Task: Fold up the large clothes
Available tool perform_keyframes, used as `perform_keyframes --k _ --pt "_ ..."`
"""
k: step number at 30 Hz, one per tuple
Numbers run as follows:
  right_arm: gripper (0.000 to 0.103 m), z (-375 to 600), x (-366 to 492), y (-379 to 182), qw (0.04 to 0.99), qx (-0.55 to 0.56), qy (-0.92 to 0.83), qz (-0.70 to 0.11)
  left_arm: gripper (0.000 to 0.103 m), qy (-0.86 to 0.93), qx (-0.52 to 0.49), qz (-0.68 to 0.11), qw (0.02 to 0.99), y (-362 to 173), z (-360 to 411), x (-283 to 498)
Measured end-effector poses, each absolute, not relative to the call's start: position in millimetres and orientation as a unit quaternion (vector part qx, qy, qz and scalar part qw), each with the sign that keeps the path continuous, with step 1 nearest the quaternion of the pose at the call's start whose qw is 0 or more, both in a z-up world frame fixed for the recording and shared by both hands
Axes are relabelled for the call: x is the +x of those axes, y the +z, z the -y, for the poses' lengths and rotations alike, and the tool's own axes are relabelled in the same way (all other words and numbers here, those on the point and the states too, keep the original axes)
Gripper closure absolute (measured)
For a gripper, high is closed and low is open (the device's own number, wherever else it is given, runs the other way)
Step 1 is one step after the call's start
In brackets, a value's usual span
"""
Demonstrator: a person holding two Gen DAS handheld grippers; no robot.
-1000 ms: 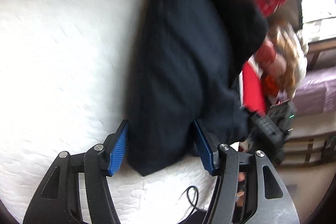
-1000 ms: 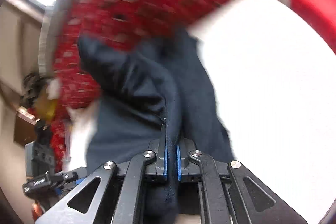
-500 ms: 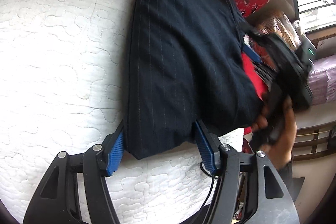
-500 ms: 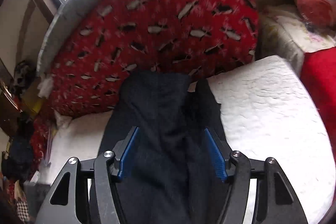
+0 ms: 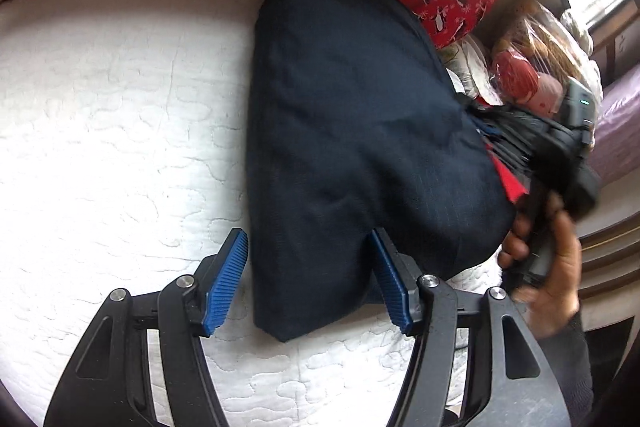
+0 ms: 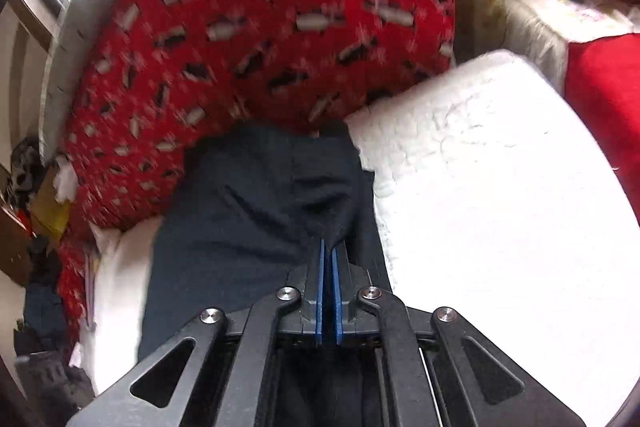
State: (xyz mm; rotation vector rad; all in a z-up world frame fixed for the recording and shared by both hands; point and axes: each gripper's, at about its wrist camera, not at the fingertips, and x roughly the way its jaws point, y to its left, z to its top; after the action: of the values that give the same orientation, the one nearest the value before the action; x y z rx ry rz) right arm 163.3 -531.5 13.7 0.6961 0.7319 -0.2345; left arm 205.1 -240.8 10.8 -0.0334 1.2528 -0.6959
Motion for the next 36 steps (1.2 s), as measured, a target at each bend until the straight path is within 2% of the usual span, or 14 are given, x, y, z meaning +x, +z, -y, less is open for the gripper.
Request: perform_keyframes --k 3,5,7,12,14,18,21,24,26,28,30,31,32,36 --pt "0.087 529 140 28 0.866 0.361 -0.098 -0.332 0.042 -0.314 -0.007 -0.571 0.758 13 242 201" --pt "0.055 525 118 33 0.86 0.38 -0.074 -0.331 0.042 -0.311 0.0 -0.569 0.761 14 243 197" --pt "0.043 517 102 32 0.858 0.385 -0.064 -0.332 0.042 -0.307 0.004 -0.571 0.762 14 242 194" --pt "0.045 483 90 18 0.855 0.345 -0.026 -0.385 0.042 -0.296 0.016 -0.574 0.763 20 240 186" --pt "0.093 473 89 23 0.867 0.315 -0.01 -0.387 0.042 -0.298 0.008 -0.57 0.766 27 235 185" --pt "0.094 485 67 40 0.886 0.34 0.0 -0.316 0.042 -0.285 -0.016 -0.568 0.772 26 225 193" --pt "0.094 501 63 1 0.86 0.372 -0.035 -0.347 0.039 -0.284 -0.007 -0.598 0.749 6 237 202" --pt "0.093 503 63 -24 0.846 0.378 -0.043 -0.373 0.039 -0.293 -0.009 -0.604 0.741 6 236 205" --pt "0.08 503 62 -11 0.849 0.377 -0.038 -0.368 0.039 -0.315 -0.043 -0.592 0.741 20 228 210" --pt "0.075 510 68 6 0.862 0.369 -0.049 -0.345 0.039 -0.323 -0.069 -0.576 0.748 33 224 218" --pt "0.063 519 70 27 0.879 0.355 -0.063 -0.312 0.039 -0.316 -0.076 -0.56 0.762 44 227 231" --pt "0.051 522 76 36 0.882 0.354 -0.067 -0.303 0.039 -0.312 -0.074 -0.558 0.765 45 233 238" --pt "0.047 526 85 42 0.882 0.356 -0.073 -0.299 0.039 -0.307 -0.075 -0.561 0.766 44 241 247" --pt "0.044 533 135 35 0.859 0.361 -0.096 -0.351 0.039 -0.297 -0.091 -0.583 0.751 27 261 268"
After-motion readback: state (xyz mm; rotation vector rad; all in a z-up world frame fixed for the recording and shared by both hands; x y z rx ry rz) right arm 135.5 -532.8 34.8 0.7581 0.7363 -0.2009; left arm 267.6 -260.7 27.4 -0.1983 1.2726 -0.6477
